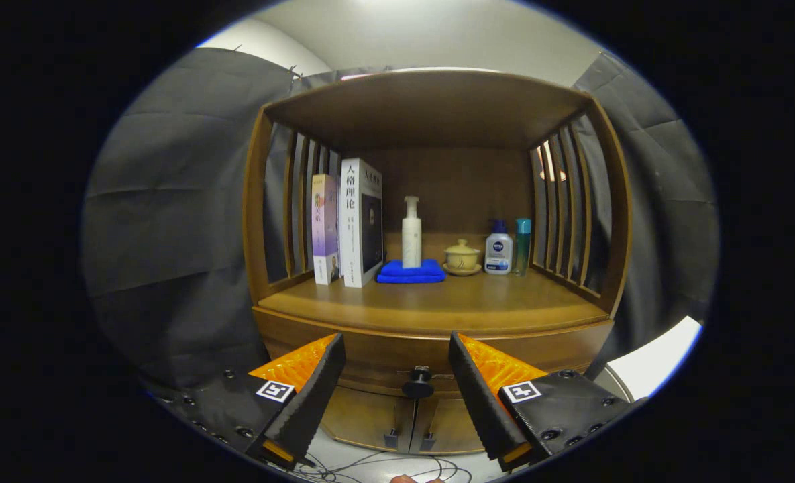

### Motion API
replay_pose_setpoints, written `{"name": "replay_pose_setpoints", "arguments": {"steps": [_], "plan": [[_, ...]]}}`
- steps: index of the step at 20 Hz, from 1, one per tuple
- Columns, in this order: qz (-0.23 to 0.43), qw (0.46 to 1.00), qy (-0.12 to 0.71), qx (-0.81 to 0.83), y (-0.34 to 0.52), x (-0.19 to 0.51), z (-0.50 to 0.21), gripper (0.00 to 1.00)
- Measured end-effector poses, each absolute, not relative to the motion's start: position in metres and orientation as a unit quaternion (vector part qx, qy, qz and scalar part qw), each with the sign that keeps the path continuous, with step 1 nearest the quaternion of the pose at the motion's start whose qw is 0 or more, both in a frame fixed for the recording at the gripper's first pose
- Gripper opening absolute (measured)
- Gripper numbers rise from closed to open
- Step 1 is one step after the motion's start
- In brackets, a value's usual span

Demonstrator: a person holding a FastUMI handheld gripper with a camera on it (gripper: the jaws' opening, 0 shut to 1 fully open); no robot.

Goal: Pull open the drawer, take out the items inside it, and place them on the countertop above the cabinet.

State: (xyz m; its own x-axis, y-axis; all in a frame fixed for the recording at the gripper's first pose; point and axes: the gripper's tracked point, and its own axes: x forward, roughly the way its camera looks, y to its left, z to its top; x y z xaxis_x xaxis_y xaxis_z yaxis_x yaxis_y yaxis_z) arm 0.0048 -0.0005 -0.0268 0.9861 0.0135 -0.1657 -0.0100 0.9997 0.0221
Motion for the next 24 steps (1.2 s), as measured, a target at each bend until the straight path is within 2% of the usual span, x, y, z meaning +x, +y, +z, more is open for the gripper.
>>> {"name": "replay_pose_setpoints", "arguments": {"steps": [13,19,22,24], "plan": [[-0.027,0.988,0.152,0.02,-0.015,0.065,-0.126,0.97],[-0.056,0.987,0.152,-0.02,-0.022,0.071,-0.133,0.67],[-0.049,0.983,0.173,-0.021,-0.02,0.076,-0.147,0.52],[-0.048,0.985,0.167,-0.023,-0.02,0.076,-0.146,0.52]]}}
